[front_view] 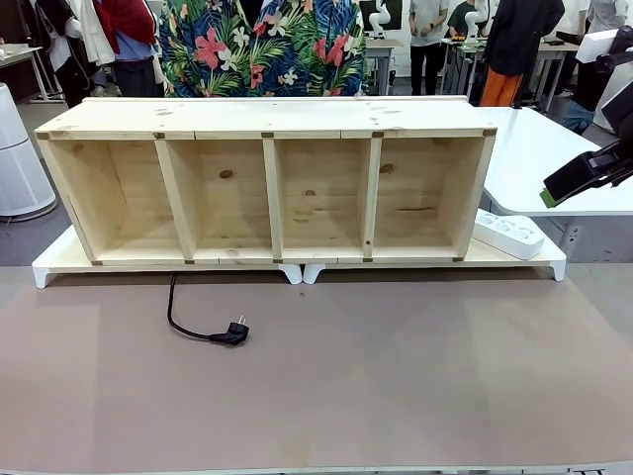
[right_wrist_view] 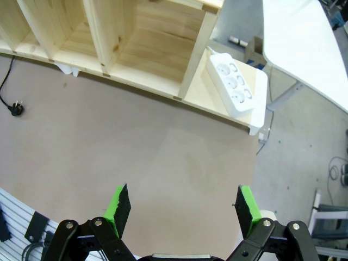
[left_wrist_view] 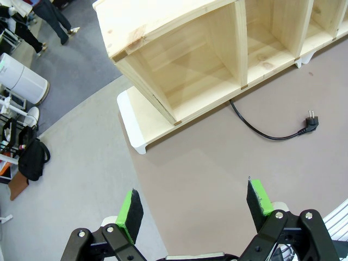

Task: Perform cable management.
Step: When the cord part of the Power Cable appears at the lower middle area of the table and stops, grasp the cord part of the Power Cable.

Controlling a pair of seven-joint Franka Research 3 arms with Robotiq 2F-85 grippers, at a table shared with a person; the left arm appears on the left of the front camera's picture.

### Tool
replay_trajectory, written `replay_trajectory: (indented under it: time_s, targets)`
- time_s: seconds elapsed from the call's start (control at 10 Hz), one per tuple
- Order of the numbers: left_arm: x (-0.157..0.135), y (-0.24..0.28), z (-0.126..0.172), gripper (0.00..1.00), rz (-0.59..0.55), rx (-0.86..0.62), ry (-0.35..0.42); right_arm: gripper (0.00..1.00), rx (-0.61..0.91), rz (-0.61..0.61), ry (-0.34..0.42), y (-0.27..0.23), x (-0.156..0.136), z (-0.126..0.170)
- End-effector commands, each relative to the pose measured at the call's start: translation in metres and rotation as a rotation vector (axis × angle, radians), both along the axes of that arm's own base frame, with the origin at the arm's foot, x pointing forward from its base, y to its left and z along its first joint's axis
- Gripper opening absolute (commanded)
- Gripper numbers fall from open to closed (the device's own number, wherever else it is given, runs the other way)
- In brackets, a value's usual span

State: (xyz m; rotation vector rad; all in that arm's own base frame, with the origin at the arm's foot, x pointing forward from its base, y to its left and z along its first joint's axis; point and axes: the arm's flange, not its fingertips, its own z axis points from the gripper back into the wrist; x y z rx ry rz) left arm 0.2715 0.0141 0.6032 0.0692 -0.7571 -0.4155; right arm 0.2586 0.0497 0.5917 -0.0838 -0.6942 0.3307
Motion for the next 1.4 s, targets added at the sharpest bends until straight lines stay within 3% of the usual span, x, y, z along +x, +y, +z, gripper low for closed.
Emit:
replay_trajectory:
  time_s: [0.0,1.3]
  targets:
    - [-0.0003,-0.0007,0.0011,1.00,0.009,-0.008,-0.005,1.00,-0.003,-0.002,-0.002,-0.0009,0.0004,0.0001]
    - [-0.0003,-0.0007,0.0011,1.00,0.009,-0.008,-0.005,1.00,-0.003,-0.002,-0.002,-0.0009,0.0004,0.0001]
